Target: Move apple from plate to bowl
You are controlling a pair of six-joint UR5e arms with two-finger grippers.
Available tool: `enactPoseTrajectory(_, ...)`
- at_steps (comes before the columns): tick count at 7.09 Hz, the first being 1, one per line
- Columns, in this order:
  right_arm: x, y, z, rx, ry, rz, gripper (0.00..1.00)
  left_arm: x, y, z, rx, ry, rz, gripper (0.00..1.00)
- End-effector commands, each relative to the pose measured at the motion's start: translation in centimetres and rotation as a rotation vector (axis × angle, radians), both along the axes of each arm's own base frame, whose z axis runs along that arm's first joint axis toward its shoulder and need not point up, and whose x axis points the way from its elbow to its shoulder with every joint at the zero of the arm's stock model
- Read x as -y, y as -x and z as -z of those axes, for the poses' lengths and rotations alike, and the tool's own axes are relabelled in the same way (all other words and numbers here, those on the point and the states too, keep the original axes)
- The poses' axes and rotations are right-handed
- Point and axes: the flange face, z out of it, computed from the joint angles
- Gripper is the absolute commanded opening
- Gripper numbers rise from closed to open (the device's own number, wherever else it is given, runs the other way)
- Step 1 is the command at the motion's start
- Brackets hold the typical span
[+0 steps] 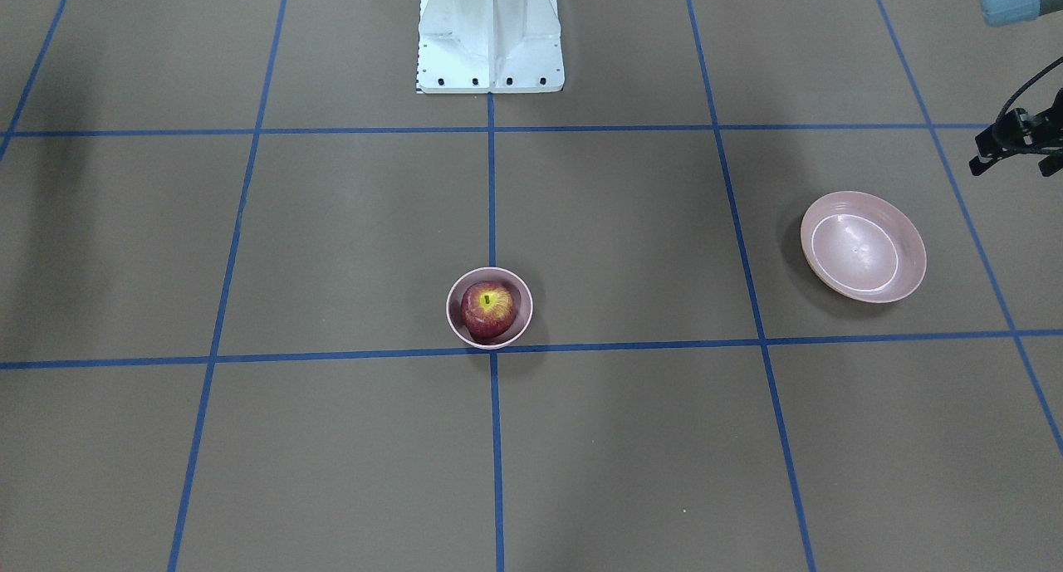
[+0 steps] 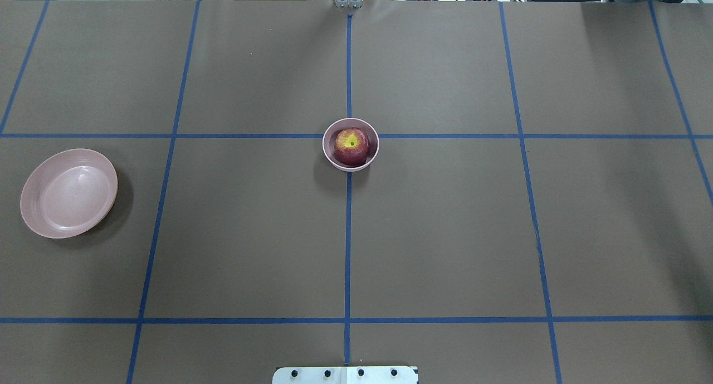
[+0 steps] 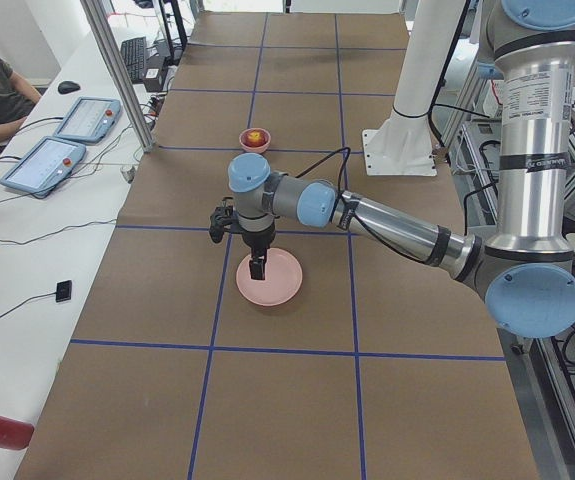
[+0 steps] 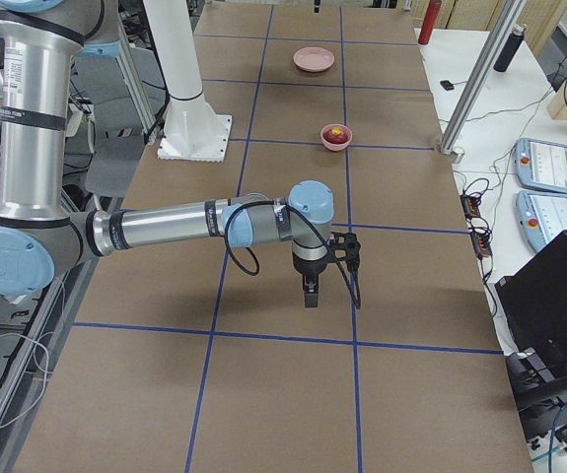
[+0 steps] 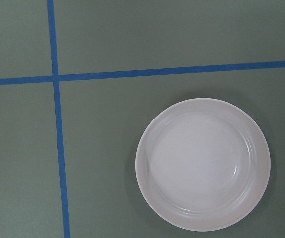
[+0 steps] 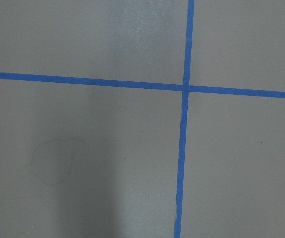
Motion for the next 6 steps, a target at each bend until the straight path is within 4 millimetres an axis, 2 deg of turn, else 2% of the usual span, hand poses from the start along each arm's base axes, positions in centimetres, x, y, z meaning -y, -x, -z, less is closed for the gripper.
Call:
enactPoseTrajectory(1, 0.4, 1.7, -0.1, -0.01, 0.005, 0.03, 1.0, 0.6, -0.2, -1.6, -0.01, -0.03, 0.003, 0.98)
enactPoseTrajectory(2, 0.9, 1.7, 0.3, -0.011, -0.002, 0.03, 1.0, 1.0, -0.2, -1.9, -0.011, -0.028, 0.004, 0.98)
enactPoseTrajectory(4, 0.8, 1.7, 0.1, -0.002, 0.007, 0.028, 1.0, 0.9, 0.1, -0.6, -0.022, -0.041, 0.021, 0.98)
enactPoseTrajectory(6, 1.1, 2.0, 0.2, -0.001, 0.006, 0.032, 1.0, 0.9, 0.2, -1.0, -0.017, -0.036, 0.021, 0.98)
